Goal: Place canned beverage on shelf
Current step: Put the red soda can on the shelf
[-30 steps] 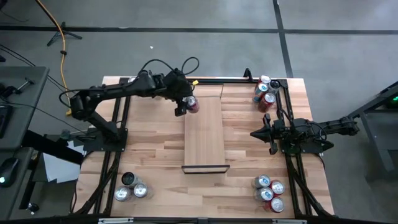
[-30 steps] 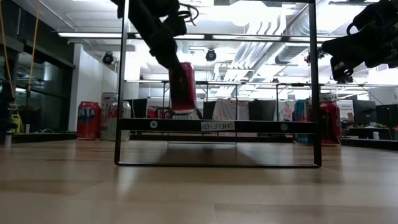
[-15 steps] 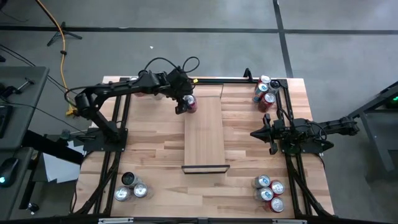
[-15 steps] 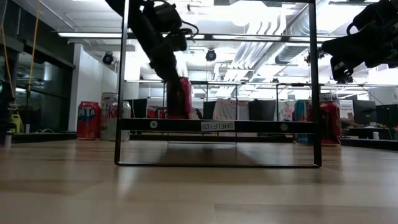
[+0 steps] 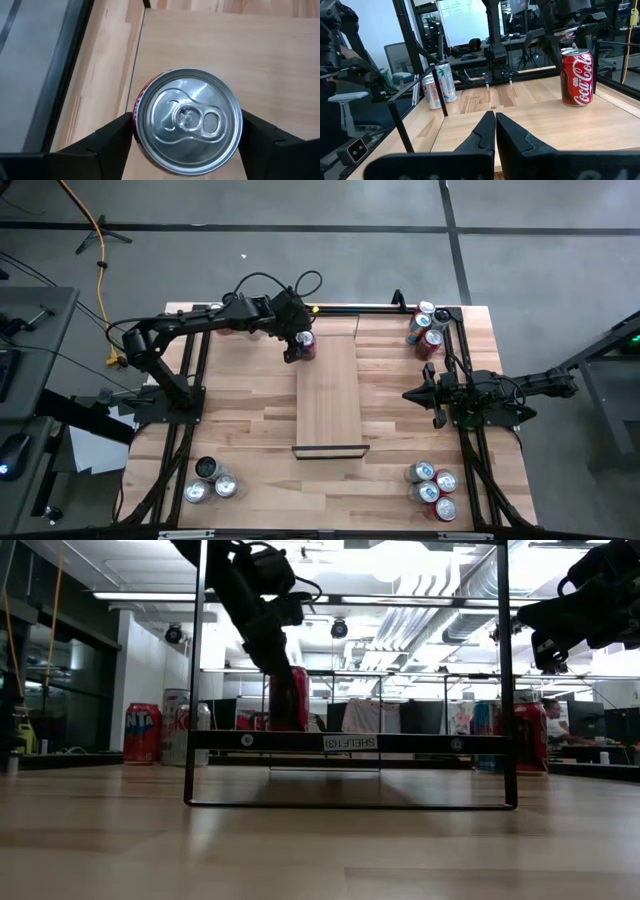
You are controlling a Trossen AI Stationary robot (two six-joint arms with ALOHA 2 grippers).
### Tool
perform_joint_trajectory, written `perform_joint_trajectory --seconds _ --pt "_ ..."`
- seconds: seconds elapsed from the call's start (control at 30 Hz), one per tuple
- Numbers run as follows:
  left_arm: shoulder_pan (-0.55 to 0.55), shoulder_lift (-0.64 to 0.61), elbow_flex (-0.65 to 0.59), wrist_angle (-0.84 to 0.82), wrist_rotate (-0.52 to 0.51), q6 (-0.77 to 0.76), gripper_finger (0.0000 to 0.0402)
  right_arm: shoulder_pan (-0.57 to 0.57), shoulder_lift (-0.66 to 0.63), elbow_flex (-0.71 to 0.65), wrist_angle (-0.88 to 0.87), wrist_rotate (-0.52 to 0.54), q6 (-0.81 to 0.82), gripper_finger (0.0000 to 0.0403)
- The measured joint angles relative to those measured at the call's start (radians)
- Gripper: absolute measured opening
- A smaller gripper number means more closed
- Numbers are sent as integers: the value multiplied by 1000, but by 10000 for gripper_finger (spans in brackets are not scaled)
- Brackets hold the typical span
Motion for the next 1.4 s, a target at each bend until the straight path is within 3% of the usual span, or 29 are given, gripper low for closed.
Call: perform_joint_trajectory --seconds 0.33,0.47,0.7,1.07,1.4 --pt "0 -1 89 -26 3 -23 302 0 0 0 0 0 0 0" --pt "0 -2 144 -35 -18 -131 303 0 0 0 0 0 0 0" --pt "-40 -11 176 -139 -172 -598 301 0 0 0 0 0 0 0" --pt "-184 -13 126 -121 -507 -894 301 0 0 0 0 0 0 0" --pt "-156 25 125 -114 -461 -930 301 0 0 0 0 0 0 0"
